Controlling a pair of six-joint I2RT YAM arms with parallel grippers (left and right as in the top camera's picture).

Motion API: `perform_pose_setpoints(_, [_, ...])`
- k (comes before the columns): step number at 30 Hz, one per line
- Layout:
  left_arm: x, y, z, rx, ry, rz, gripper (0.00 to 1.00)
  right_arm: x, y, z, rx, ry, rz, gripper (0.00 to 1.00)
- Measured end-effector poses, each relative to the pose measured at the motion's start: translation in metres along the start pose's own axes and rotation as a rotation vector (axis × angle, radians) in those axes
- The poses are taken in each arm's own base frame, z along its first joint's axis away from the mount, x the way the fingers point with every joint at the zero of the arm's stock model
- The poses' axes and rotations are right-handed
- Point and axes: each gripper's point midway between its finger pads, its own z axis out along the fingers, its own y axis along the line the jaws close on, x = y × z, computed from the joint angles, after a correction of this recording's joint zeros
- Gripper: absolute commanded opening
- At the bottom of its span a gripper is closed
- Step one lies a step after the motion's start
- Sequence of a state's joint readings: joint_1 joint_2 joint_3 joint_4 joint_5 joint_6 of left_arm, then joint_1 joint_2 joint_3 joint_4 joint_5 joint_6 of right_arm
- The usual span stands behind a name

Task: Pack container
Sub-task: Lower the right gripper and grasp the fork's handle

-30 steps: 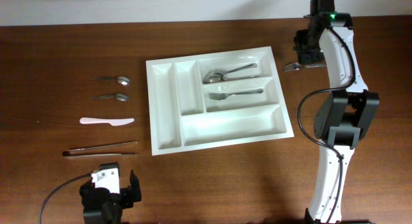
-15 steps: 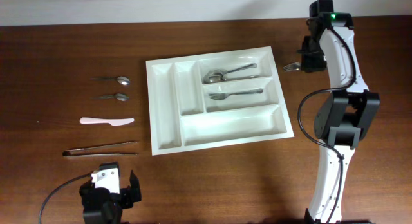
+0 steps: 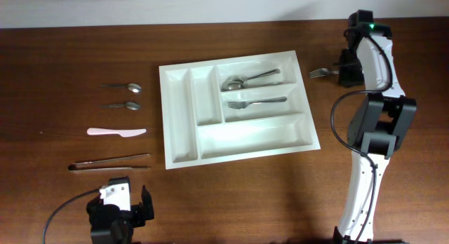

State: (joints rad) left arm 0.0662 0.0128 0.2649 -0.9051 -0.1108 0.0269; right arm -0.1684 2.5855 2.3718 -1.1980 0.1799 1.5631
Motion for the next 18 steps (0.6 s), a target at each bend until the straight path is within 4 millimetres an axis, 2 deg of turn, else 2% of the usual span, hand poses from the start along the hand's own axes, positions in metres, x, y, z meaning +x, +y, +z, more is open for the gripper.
perform_pose_setpoints(6, [0.0, 0.0, 0.0, 0.0, 0.0, 0.0, 0.99, 0.013, 0.02, 0.0, -0.079, 0.057, -0.012, 0.46])
perform_pose_setpoints(12, [0.0, 0.0, 0.0, 0.0, 0.0, 0.0, 0.99, 0.028, 0.025, -0.002, -0.105, 0.098, -0.037, 0.46])
perform_pose_setpoints(16, [0.0, 0.0, 0.0, 0.0, 0.0, 0.0, 0.99, 0.038, 0.025, -0.004, -0.109, 0.113, -0.06, 0.51])
perform_pose_setpoints(18, [0.0, 0.0, 0.0, 0.0, 0.0, 0.0, 0.99, 0.048, 0.026, -0.005, -0.119, 0.121, -0.077, 0.56])
